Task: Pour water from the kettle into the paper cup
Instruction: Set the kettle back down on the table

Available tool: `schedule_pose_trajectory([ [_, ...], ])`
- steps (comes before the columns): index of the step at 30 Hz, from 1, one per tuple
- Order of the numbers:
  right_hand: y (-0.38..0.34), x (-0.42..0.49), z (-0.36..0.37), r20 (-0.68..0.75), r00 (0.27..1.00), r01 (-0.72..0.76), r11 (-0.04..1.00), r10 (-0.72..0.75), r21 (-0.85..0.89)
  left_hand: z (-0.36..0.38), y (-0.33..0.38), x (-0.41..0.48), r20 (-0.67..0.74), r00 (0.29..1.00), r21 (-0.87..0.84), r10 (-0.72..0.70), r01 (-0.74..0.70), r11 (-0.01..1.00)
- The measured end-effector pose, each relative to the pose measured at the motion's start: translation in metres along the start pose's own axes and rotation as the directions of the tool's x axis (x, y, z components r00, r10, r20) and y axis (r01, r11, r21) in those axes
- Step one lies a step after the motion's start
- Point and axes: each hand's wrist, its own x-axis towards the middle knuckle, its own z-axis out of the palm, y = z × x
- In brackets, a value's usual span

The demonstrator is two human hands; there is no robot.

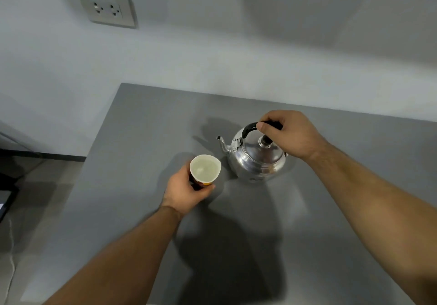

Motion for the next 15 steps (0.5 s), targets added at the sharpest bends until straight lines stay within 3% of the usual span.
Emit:
schedule_pose_trajectory([
  [15, 0.018, 0.105, -0.002, -0.057, 0.998, 0.019, 1.000, -0.018, 0.012, 0.002, -0.005, 0.000, 0.005, 0.999, -0.022, 0.046, -0.046, 0.999],
])
